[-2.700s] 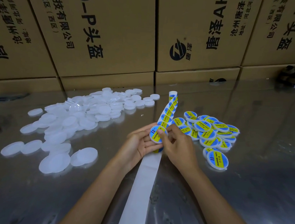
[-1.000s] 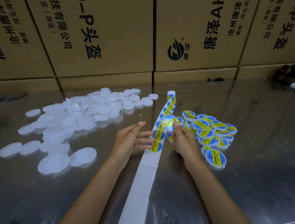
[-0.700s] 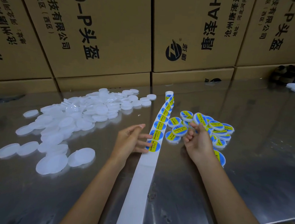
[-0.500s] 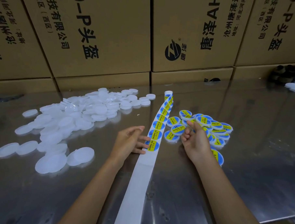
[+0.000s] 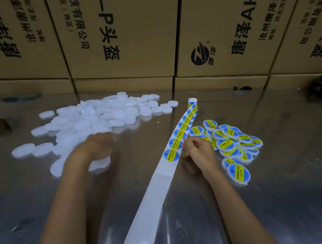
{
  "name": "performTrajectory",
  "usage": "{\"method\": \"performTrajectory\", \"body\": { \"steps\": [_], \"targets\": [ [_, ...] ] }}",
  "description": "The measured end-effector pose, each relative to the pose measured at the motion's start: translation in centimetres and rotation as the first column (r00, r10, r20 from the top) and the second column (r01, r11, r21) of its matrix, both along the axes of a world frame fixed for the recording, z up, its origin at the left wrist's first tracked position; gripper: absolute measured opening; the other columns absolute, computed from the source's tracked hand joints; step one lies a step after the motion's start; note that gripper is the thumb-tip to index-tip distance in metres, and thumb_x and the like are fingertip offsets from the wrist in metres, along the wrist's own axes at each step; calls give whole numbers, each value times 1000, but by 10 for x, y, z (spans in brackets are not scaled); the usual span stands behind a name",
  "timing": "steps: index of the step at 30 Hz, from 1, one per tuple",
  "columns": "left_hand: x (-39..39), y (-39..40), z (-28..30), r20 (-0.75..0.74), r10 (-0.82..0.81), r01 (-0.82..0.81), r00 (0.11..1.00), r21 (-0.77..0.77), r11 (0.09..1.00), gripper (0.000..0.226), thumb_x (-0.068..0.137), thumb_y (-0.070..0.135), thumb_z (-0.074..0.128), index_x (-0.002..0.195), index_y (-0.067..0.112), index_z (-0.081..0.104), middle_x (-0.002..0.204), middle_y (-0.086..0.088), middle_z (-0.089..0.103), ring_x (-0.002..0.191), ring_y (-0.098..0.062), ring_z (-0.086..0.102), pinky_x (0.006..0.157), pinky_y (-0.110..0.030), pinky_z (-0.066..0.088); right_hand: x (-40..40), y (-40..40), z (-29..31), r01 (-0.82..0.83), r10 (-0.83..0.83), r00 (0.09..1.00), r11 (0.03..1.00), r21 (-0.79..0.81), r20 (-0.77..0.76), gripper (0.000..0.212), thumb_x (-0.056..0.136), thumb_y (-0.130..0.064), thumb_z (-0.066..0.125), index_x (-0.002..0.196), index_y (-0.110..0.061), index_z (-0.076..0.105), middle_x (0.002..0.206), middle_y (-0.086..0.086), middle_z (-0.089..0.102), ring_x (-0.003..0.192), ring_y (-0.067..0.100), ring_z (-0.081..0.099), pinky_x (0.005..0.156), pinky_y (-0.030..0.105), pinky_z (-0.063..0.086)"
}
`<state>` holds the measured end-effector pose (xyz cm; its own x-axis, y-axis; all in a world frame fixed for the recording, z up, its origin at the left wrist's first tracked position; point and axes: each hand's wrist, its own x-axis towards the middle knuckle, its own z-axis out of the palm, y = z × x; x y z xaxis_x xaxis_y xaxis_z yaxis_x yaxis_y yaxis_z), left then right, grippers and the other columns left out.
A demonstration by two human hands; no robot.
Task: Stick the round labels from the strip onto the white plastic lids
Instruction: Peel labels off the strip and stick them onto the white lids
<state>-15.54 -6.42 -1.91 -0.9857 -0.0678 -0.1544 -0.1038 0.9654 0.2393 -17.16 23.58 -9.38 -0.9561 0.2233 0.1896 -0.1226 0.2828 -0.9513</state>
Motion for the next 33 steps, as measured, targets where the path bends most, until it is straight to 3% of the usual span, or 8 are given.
{"method": "performTrajectory", "body": {
  "steps": [2, 5, 12, 16, 20, 23, 26, 33],
  "targets": [
    [10, -27, 5, 176, 49, -61, 983, 63, 996, 57, 94, 26, 66, 146, 30, 43, 149, 4, 43, 134, -22, 41, 109, -34, 32, -1, -1, 0, 7, -7, 1000, 1000, 26, 1, 24, 90, -23, 61, 70, -15, 70, 60, 3, 64, 55, 6, 54, 62, 27, 43],
    [20, -43, 6, 240, 37, -82, 970, 181, 980, 62, 84, 34, 78, 137, 37, 47, 131, 8, 46, 126, -21, 44, 100, -31, 33, -2, -1, 0, 1, -2, 1000, 999, 33, 7, 26, 91, -26, 61, 69, -16, 69, 51, -4, 58, 51, 4, 51, 61, 27, 41],
    [9, -33, -7, 50, 140, -148, 989, 225, 963, 18, 76, 24, 86, 90, 25, 74, 106, 2, 66, 98, -17, 58, 83, -26, 43, 2, -1, 3, -17, 17, 1000, 1000, 24, 2, 24, 91, -22, 61, 71, -13, 69, 52, -3, 58, 56, 11, 53, 66, 31, 45],
    [7, -35, -11, -59, 170, -141, 984, 331, 933, 25, 72, 16, 89, 90, 15, 72, 97, -2, 65, 96, -21, 60, 80, -28, 41, 9, -6, 5, 9, -7, 998, 999, 40, -59, 12, 88, -15, 65, 78, -13, 69, 66, -1, 65, 65, 9, 57, 69, 28, 48],
    [5, -32, -10, -184, 211, -88, 960, 519, 851, 21, 76, 7, 85, 86, 19, 71, 91, -11, 64, 79, -17, 57, 67, -23, 43, 18, -13, 9, 56, 7, 976, 956, 287, -216, 5, 85, -12, 65, 80, -12, 66, 80, 1, 66, 79, 16, 56, 79, 33, 46],
    [7, -24, -10, -259, 269, 1, 928, 723, 691, 20, 79, 8, 83, 93, 17, 73, 82, -7, 66, 74, -14, 60, 64, -21, 45, 23, -16, 6, 114, 58, 961, 804, 583, -269, 16, 85, -27, 67, 100, -20, 68, 100, -6, 65, 102, 16, 51, 93, 32, 36],
    [7, -7, -10, -223, 334, 24, 916, 860, 510, 17, 82, 9, 80, 96, 16, 73, 82, -3, 71, 72, -15, 65, 55, -20, 48, 25, -17, 1, 52, 101, 981, 689, 723, -166, 38, 84, -45, 64, 118, -28, 62, 117, -13, 59, 120, 11, 44, 97, 28, 23],
    [-12, 52, -32, 196, 187, -182, 963, 979, -90, 12, 91, 0, 64, 88, 7, 73, 84, 0, 78, 73, -7, 74, 61, -19, 59, 25, -16, 0, -5, 145, 980, 694, 720, -133, 35, 80, -52, 68, 109, -32, 67, 108, -23, 54, 118, 3, 42, 105, 31, 19]
  ]
}}
